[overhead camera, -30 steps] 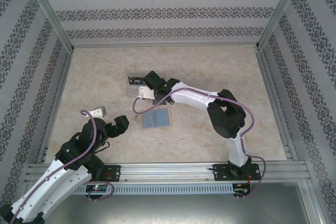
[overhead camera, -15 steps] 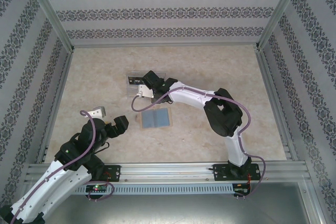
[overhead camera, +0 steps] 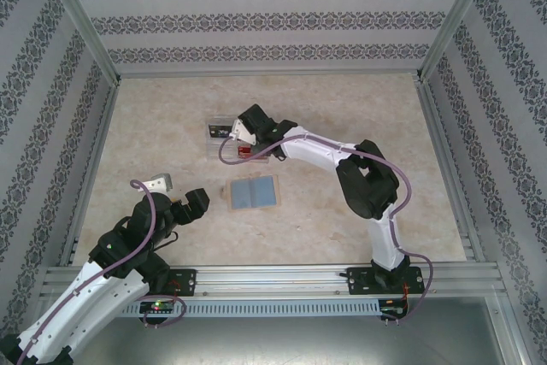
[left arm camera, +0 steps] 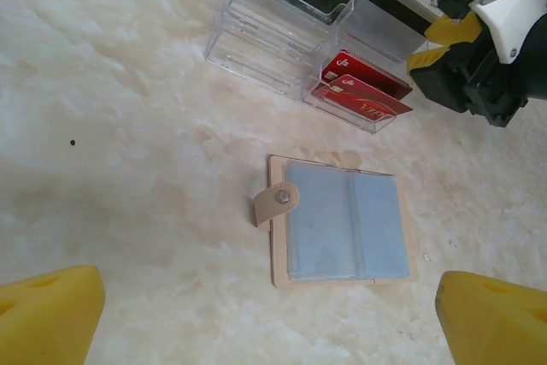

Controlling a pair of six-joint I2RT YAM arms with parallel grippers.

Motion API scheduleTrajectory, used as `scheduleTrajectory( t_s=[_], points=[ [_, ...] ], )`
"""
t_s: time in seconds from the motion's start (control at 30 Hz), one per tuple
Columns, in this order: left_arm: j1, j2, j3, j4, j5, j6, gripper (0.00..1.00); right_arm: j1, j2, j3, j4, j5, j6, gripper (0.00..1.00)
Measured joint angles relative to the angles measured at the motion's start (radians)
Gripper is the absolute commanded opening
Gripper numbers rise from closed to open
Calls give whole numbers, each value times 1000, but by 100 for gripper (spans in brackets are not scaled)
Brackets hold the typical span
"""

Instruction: Take the credit cards out of the card holder

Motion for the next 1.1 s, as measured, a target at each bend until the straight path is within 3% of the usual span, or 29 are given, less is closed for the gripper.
scheduleTrajectory(
  t_s=[0.5,0.6,1.1],
  points=[
    [0,5,-6,0,18,0,100,35,-63,-64,-18,-98,31,43],
    [0,5,-6,0,22,0,100,42,-37,-62,-22,-97,24,49],
    [0,5,-6,0,23,0,100,28,27,-6,-24,-12,40,45]
  ],
)
